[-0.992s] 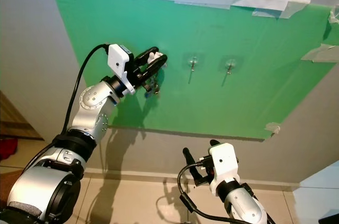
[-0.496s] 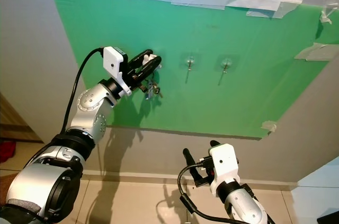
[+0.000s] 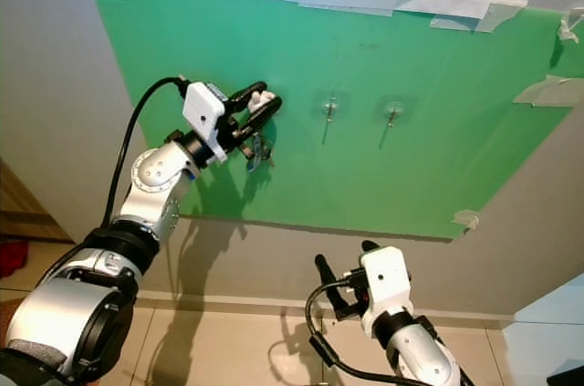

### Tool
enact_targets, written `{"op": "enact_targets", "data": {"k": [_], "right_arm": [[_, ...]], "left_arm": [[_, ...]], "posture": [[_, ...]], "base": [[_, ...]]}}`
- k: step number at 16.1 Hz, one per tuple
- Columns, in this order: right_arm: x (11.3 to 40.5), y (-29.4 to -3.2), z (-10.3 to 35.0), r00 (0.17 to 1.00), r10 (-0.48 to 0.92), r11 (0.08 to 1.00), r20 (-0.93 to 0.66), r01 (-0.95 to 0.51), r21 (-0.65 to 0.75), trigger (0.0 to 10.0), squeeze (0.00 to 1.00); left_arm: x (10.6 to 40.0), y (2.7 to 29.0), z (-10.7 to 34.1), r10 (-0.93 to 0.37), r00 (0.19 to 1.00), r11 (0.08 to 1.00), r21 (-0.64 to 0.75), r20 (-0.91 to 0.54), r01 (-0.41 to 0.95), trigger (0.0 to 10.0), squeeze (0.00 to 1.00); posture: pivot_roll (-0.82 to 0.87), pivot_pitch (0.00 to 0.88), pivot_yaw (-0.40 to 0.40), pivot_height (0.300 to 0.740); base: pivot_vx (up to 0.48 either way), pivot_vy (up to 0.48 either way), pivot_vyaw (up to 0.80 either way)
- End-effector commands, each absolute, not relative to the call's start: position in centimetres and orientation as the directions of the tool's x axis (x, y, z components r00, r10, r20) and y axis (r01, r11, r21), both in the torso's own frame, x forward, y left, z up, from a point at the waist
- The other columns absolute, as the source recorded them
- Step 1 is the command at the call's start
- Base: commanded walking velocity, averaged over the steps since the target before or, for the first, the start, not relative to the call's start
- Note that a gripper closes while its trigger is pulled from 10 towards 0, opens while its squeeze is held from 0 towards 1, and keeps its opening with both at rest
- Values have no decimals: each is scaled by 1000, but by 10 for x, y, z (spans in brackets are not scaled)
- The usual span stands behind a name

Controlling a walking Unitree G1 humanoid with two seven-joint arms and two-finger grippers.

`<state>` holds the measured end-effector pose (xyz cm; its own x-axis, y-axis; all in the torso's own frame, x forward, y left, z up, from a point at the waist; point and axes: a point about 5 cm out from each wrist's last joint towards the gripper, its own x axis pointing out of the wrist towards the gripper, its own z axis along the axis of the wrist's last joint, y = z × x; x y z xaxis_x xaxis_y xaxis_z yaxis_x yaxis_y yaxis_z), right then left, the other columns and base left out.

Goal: Hang keys on a hook

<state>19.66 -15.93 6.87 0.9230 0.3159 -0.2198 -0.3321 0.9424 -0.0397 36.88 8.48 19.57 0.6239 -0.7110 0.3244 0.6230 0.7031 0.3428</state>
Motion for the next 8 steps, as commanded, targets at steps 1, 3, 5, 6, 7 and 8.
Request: {"op": "enact_targets", "data": {"k": [1,3,5,6,7,8], "right_arm": [[197,-162,69,927,302,947,-222,-318,-39,10000,0],[197,-163,65,928,298,949,-226,-313,-36,10000,0],[197,-163,63,928,296,950,-227,-311,-34,10000,0],[196,-163,62,928,296,950,-227,-310,-31,10000,0],[196,-162,62,928,296,950,-228,-310,-30,10000,0],[197,-161,61,928,297,950,-227,-311,-28,10000,0]], "left_arm": [[370,84,209,-712,607,702,385,353,599,0,0],[370,83,217,-701,598,712,421,388,562,0,0],[370,85,223,-697,591,716,439,407,543,0,0],[370,85,229,-698,580,715,451,421,534,0,0],[370,85,232,-700,573,714,458,426,530,0,0],[368,82,236,-715,549,698,492,434,521,0,0]], "posture": [[-253,38,-14,740],[-252,39,-7,740],[-250,38,-5,740],[-246,38,-4,740],[-244,38,-4,740],[-240,38,-3,740]], "base": [[0,0,0],[0,0,0],[0,0,0],[0,0,0],[0,0,0],[0,0,0]]}}
